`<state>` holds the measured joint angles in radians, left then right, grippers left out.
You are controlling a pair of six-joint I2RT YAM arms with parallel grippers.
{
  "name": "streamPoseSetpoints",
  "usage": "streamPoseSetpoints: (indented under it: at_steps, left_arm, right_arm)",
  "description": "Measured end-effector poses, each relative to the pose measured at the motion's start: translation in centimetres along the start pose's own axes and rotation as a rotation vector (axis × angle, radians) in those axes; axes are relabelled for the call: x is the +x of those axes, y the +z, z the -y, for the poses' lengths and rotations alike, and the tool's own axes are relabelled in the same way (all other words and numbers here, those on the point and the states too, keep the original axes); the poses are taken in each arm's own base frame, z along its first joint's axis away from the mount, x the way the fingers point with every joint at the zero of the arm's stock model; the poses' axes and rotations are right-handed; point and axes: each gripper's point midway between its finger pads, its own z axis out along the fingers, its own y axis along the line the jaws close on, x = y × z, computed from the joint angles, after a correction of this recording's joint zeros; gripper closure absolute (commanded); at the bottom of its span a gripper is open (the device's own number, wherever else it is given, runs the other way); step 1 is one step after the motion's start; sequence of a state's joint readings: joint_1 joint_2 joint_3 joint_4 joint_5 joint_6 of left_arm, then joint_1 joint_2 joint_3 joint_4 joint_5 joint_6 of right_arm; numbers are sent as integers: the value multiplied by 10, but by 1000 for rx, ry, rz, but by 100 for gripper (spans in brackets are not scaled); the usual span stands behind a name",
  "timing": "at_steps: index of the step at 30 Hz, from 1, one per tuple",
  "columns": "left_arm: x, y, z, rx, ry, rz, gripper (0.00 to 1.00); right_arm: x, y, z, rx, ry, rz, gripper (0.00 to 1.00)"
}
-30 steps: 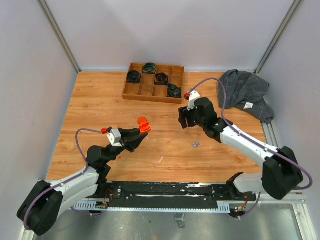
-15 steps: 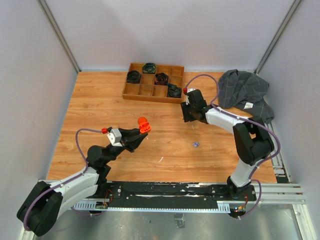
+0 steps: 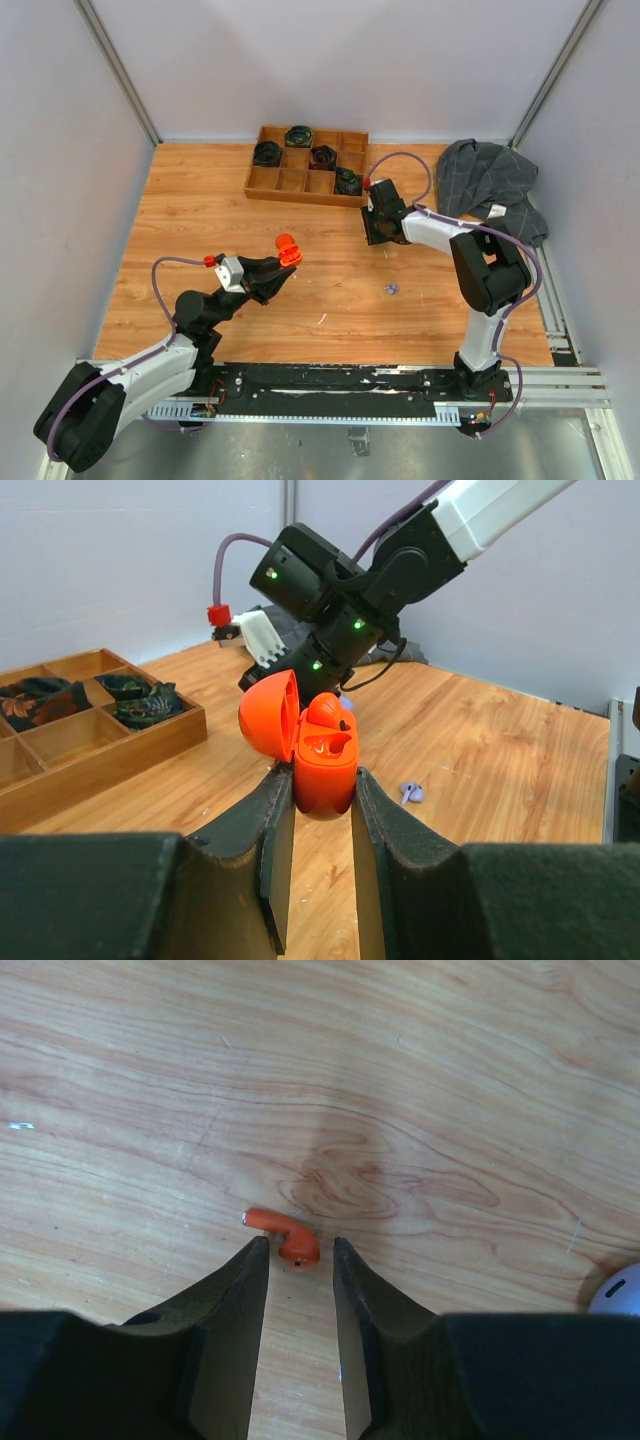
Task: Insert the wireless bluetooth earbuds into the charging case
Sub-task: Pick up the earbud from the center of the board.
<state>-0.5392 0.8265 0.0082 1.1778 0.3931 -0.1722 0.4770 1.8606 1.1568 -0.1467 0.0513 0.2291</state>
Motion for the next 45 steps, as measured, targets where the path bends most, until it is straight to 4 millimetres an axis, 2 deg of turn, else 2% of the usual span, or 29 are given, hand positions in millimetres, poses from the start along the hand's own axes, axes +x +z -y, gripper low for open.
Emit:
streamPoseSetpoints:
  at_steps: [14, 19, 22, 29, 38, 45]
  left_arm:
    - [3, 0, 0, -1, -4, -9, 97]
    - [5, 0, -1, -2, -6, -16, 97]
    - [8, 0, -1, 0, -11, -27, 97]
    - [15, -1, 2, 15, -21, -53, 97]
    - [22, -2, 7, 50, -29, -78, 97]
    - [24, -2, 12, 78, -25, -86, 97]
  right_arm:
    - [2, 3, 0, 0, 2, -17, 86]
    - [6, -7, 2, 3, -14, -25, 87]
    - [2, -26, 4, 2, -38, -2, 87]
    - [-32, -87, 1, 2, -149, 148, 86]
    - [-51, -165, -48, -38, -494, 332, 86]
    - [-54, -216, -84, -65, -801, 468, 86]
